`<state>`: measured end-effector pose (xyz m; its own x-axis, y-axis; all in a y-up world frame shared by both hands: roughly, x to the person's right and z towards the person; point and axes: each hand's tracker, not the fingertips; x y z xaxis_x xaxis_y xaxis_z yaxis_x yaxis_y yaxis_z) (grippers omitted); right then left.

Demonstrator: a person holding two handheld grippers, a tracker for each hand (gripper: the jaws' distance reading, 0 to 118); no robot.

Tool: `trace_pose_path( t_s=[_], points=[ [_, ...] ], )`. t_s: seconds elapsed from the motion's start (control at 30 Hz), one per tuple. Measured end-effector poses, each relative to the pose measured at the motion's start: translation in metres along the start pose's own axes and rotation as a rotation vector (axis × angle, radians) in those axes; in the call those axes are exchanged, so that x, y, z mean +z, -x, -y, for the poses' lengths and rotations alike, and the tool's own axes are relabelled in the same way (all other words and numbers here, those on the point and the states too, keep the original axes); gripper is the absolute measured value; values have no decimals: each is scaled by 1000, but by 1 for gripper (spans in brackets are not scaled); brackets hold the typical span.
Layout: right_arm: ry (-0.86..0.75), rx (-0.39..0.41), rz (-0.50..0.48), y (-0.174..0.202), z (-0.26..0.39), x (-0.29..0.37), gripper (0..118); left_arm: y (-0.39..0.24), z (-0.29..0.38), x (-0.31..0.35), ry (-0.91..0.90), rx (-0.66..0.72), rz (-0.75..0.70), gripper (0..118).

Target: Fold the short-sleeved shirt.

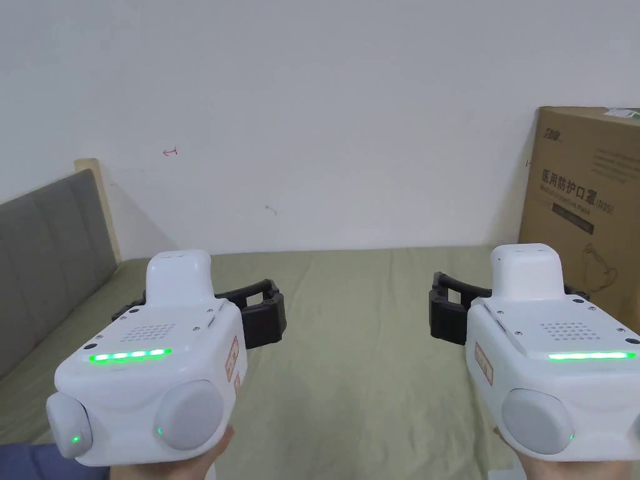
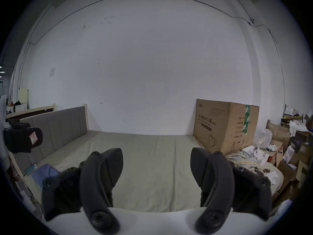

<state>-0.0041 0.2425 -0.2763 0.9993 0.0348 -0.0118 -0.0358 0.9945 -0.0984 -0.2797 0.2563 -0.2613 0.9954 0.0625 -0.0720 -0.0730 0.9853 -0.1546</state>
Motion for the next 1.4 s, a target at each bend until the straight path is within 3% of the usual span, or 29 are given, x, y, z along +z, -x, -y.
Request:
trace_pose_path(
  t_s=[0.1, 0.27, 0.77, 0.97, 1.2, 1.4],
  points=[
    [5, -10, -6, 0, 2, 0, 88, -2, 1, 1, 0, -21, 42, 110],
    [17, -2, -7, 1, 4, -1, 88, -21, 6, 2, 17, -165, -59, 110],
    [51, 5, 14, -4, 13, -4, 88, -26, 6, 2, 27, -118, -29, 110],
    [55, -10, 17, -5, 13, -2, 88, -29, 11, 2, 31, -159, -47, 110],
    [60, 10, 27, -6, 18, -4, 88, -27, 4, -1, 99, -94, -66, 110],
    [71, -1, 36, -7, 18, -4, 88, -28, 10, -2, 105, -131, -45, 110]
  ],
)
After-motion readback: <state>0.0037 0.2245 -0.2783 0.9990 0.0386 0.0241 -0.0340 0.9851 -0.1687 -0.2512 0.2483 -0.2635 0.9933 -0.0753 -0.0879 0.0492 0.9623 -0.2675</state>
